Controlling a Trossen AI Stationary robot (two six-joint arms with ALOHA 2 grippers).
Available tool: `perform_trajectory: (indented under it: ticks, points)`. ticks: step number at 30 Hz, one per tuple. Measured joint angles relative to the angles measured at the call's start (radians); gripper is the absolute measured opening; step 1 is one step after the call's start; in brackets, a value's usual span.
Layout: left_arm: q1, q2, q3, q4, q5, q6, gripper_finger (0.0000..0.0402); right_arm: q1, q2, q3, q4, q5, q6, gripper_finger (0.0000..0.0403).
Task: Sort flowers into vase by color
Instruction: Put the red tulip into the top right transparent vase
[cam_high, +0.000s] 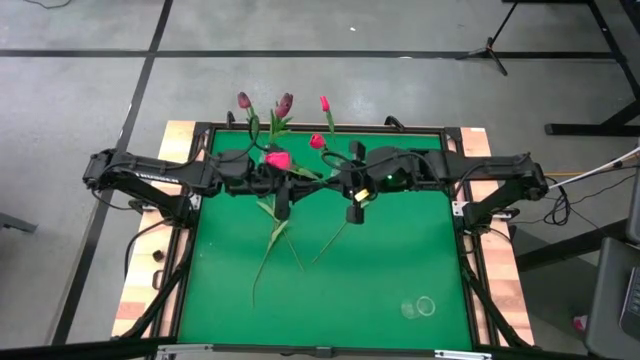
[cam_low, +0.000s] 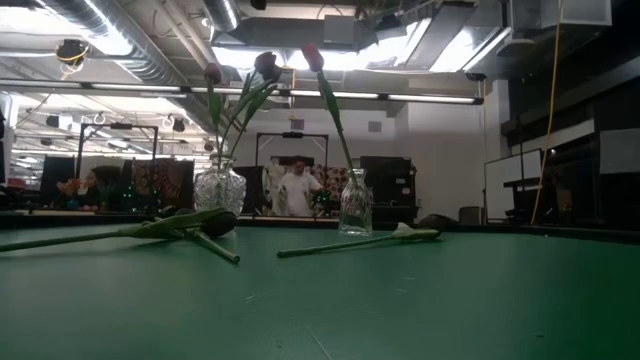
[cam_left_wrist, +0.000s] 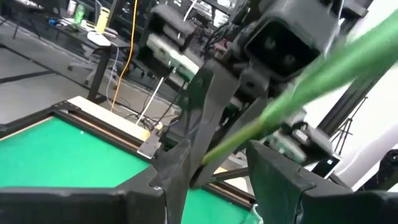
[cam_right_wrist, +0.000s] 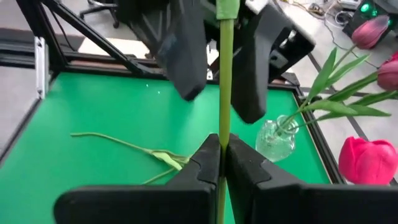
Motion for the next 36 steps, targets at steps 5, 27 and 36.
perform_trajectory:
  ticks: [5,27,36]
  points:
    - [-0.002,0.000,0.000,-0.002,0.000,0.000,0.0153,0.000,0.000,0.001,-0.009,-0.009,0.000,0.0017]
    - [-0.002,0.053,0.000,-0.011,-0.039,-0.027,0.0152,0.000,0.015,0.000,-0.070,-0.030,0.016,0.0017]
    - [-0.003,0.055,0.000,-0.023,-0.053,-0.026,0.0097,0.000,0.015,0.000,-0.071,-0.048,0.017,0.0017]
